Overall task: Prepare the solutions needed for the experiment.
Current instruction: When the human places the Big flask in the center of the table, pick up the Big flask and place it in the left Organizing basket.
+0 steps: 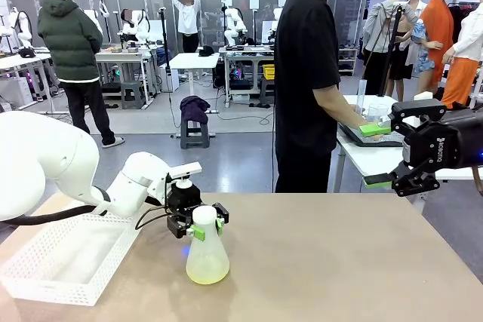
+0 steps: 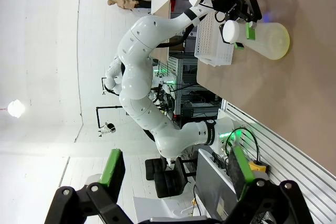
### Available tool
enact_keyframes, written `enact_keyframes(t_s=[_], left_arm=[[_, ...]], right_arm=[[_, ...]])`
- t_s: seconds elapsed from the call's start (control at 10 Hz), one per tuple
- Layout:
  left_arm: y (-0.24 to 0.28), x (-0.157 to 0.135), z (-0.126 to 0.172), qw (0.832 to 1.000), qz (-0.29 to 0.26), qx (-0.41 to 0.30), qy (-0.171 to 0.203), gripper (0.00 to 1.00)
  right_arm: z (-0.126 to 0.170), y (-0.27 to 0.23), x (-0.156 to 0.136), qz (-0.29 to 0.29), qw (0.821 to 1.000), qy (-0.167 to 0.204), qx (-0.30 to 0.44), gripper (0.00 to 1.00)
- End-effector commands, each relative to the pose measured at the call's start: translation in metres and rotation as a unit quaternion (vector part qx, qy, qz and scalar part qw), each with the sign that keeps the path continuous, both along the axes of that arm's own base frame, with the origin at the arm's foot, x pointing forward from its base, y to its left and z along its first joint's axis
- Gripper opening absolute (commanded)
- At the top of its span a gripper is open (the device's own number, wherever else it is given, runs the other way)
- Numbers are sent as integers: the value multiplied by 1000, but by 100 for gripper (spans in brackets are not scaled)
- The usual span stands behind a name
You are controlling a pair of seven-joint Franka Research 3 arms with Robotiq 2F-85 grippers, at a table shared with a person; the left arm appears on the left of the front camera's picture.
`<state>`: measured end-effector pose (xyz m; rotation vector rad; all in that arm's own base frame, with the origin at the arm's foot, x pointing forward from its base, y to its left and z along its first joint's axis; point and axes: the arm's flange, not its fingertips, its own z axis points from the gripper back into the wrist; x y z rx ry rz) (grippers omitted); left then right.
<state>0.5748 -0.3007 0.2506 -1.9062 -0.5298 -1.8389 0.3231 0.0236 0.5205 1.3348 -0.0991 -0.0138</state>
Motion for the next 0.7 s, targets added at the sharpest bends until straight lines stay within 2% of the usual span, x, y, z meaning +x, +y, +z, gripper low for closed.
enact_keyframes(t_s=[0.0,0.1,0.2,0.3,0.6], left_arm=[[7,-10,8,1000,7,-5,7,3],[8,-12,10,1000,8,-5,8,14],[8,-14,14,1000,11,-7,3,0],[7,-15,19,1000,19,-3,3,0],[7,-24,46,1000,-3,6,-7,0]], right_arm=[[0,1,0,2,1000,-4,3,100],[0,1,0,2,1000,-4,3,100],[0,1,0,2,1000,-4,3,100],[0,1,0,2,1000,-4,3,100],[0,1,0,2,1000,-4,3,100]])
